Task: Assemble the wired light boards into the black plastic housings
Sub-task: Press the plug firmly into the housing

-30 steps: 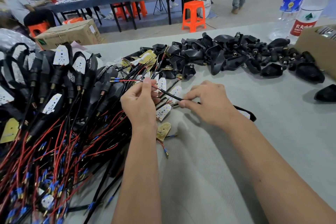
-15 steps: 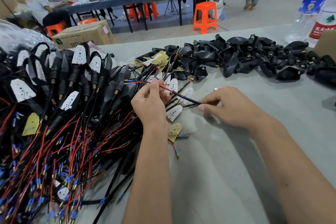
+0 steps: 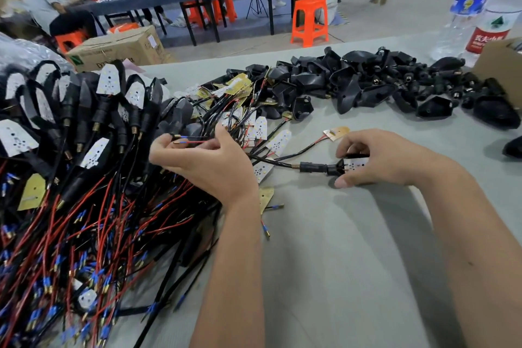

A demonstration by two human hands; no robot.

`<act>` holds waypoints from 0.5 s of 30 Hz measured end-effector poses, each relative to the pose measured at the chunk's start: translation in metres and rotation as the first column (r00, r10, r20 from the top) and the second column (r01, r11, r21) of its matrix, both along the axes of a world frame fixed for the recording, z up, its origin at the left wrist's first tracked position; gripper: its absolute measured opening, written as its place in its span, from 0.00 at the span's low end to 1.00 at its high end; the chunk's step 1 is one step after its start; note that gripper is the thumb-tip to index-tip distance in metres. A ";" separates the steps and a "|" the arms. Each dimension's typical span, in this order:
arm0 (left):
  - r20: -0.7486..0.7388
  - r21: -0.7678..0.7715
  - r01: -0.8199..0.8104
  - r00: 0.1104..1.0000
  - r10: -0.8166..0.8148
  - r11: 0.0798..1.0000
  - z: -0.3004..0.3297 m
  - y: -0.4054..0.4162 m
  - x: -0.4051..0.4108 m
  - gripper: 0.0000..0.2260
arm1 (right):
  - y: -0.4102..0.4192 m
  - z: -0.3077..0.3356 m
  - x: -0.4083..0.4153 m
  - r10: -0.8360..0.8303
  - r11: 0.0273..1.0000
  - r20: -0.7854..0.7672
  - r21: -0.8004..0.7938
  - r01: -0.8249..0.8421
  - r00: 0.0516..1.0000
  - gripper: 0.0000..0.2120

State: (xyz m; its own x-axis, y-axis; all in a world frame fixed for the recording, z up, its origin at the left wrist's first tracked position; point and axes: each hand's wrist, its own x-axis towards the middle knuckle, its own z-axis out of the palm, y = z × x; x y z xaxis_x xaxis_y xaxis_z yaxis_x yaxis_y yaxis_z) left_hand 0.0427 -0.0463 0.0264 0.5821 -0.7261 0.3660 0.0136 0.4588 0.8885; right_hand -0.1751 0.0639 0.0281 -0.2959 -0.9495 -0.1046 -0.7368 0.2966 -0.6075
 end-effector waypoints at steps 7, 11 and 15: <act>0.424 -0.118 0.175 0.899 -0.110 0.977 -0.004 -0.001 0.000 0.12 | 0.001 -0.004 -0.001 -0.026 0.991 -0.009 -0.134 0.025 1.000 0.15; 0.700 0.347 0.621 0.327 -0.635 0.703 -0.018 0.006 -0.013 0.09 | 0.000 -0.006 0.001 -0.044 0.977 -0.026 -0.212 0.038 0.999 0.16; 0.753 0.434 0.612 0.157 -0.639 0.661 -0.026 0.008 -0.017 0.13 | 0.001 -0.005 0.000 -0.052 0.964 0.004 -0.261 0.051 0.999 0.17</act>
